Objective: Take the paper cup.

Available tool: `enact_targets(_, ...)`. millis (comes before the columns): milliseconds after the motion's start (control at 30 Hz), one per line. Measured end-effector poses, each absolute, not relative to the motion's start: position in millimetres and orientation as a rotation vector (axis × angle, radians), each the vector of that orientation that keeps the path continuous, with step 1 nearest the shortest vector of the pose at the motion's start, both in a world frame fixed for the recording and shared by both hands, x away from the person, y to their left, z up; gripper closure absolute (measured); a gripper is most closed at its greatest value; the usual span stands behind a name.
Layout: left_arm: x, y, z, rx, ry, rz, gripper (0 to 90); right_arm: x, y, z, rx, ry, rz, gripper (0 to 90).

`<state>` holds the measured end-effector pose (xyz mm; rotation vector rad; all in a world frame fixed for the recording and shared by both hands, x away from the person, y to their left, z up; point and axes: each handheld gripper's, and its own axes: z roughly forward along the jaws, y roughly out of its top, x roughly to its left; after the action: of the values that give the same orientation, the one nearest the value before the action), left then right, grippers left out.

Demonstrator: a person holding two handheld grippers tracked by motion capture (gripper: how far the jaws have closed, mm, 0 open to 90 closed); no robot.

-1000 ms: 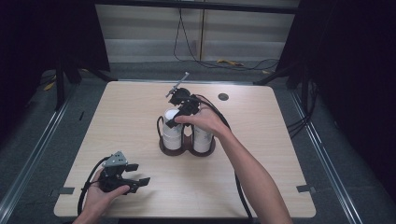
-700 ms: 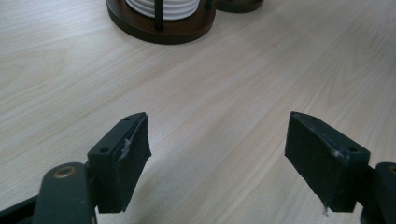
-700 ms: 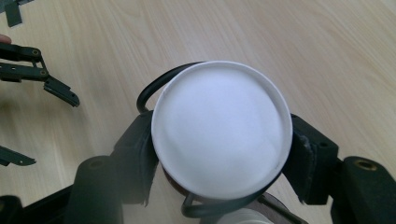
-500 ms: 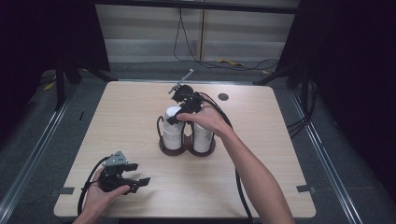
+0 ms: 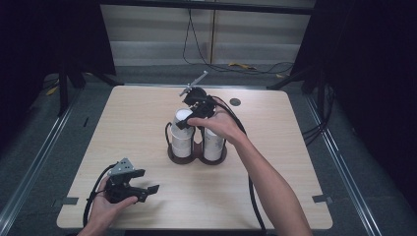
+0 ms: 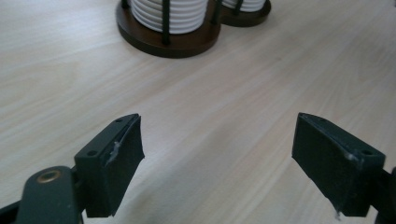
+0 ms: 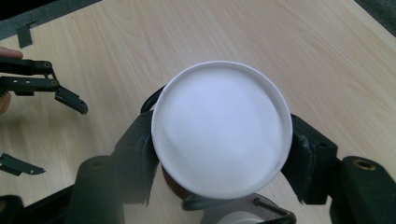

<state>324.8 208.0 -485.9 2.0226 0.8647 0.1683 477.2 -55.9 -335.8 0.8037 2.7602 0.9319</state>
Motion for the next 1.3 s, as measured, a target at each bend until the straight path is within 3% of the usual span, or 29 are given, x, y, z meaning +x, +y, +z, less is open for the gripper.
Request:
enact_targets(267, 323.0, 202.5, -487.4, 2.095, 0.828, 0.18, 24.0, 476.0, -62.6, -329.3, 0.805, 2.733, 0.988, 35.9)
enact_targets(500, 326.1, 205.4, -485.9, 2.028, 0.835, 0.116, 21.1, 474.1, -66.6, -323.5, 0.803, 2.711, 1.028, 36.1)
enact_targets(1300, 328.1, 206.5, -485.5, 1.993, 0.838, 0.116, 18.1, 460.3, -86.7, -311.7, 0.827, 2.651, 1.166, 36.8)
